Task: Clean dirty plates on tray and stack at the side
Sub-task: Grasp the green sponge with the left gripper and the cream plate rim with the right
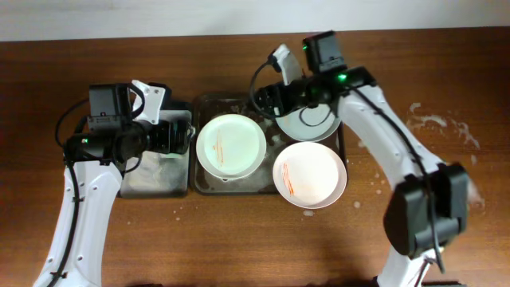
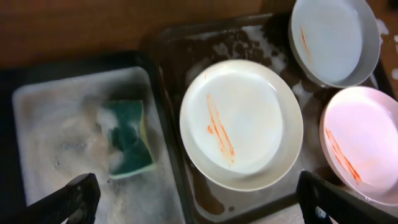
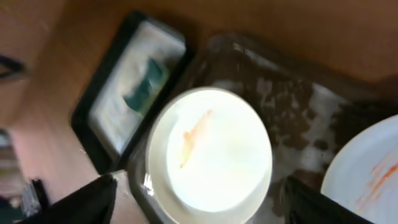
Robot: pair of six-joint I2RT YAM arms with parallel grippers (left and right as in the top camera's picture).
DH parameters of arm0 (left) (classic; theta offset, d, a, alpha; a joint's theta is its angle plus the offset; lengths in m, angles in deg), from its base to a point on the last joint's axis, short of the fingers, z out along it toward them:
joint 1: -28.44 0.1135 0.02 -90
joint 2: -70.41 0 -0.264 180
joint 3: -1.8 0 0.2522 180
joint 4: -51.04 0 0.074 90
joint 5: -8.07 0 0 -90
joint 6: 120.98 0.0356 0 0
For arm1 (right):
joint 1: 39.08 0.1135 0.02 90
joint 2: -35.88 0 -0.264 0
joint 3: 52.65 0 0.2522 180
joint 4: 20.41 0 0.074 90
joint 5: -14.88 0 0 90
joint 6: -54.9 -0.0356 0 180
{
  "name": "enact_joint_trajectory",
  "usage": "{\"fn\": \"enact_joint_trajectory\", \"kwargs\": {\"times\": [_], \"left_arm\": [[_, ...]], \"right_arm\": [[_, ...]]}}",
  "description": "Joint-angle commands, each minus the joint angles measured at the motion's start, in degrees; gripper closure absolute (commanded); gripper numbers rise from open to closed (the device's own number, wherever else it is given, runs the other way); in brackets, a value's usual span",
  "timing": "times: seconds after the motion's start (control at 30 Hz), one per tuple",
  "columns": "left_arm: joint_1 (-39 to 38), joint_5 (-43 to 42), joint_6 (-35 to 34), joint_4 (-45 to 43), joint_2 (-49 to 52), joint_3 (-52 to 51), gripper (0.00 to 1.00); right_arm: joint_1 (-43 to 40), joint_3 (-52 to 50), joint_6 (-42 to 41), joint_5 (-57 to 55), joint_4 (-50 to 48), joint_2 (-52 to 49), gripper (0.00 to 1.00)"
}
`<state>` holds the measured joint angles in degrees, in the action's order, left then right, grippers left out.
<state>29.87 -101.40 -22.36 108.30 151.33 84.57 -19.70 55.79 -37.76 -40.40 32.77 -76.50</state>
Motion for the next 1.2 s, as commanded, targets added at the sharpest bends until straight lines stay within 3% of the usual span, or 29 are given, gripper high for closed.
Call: {"fn": "enact_joint_trajectory", "kwargs": {"times": [0.0, 0.03, 0.1, 0.13, 0.27, 0.3, 0.37, 0.47, 0.87, 0.93, 1.07, 1.17], "left_arm": [[0.1, 6.6, -1.0, -1.0, 0.8, 1.2, 0.01], [0.1, 9.9, -4.4, -1.0, 1.9, 1.2, 0.01], [0.1, 13.6, -11.3, -1.1, 6.4, 1.2, 0.11], [0.1, 14.5, -11.9, -1.7, 9.0, 1.2, 0.16], [0.1, 16.3, -11.6, -10.9, 20.2, 1.2, 0.18], [0.1, 16.3, -11.0, -12.3, 21.6, 1.2, 0.27], [0.1, 16.3, -8.8, -14.7, 24.5, 1.2, 0.59], [0.1, 16.3, -5.2, -17.2, 27.2, 1.2, 0.74], [-0.3, 14.3, -3.3, -16.8, 32.0, 1.2, 0.74], [-0.3, 14.4, -3.3, -16.7, 32.0, 1.2, 0.99], [-0.2, 12.8, -3.4, -14.8, 31.0, 2.7, 0.99], [-0.2, 12.9, -3.2, -5.2, 25.6, 12.2, 1.00]], "right_arm": [[3.3, 0.6, -5.7, -10.7, 1.1, -4.2, 0.27], [4.0, 0.6, -9.2, -16.5, 2.0, -4.8, 0.27], [4.7, 0.6, -12.9, -26.9, 3.6, -5.0, 0.27], [4.7, 0.5, -12.9, -26.3, 3.2, -5.0, 0.04], [4.7, 0.5, -12.9, -21.7, 2.6, -5.1, 0.02], [4.7, 0.5, -12.9, -21.7, 2.6, -5.1, 0.02], [4.7, 0.0, -12.9, -21.9, 2.6, -5.1, 0.02], [4.7, -1.5, -12.9, -24.2, 2.2, -5.1, 0.02], [4.7, -1.5, -12.9, -24.5, 2.3, -5.1, 0.02], [4.7, -1.5, -12.9, -24.5, 2.3, -5.1, 0.02], [4.7, -1.5, -12.9, -24.5, 2.4, -5.1, 0.02], [4.7, -1.5, -12.9, -24.4, 2.4, -5.1, 0.02]]}}
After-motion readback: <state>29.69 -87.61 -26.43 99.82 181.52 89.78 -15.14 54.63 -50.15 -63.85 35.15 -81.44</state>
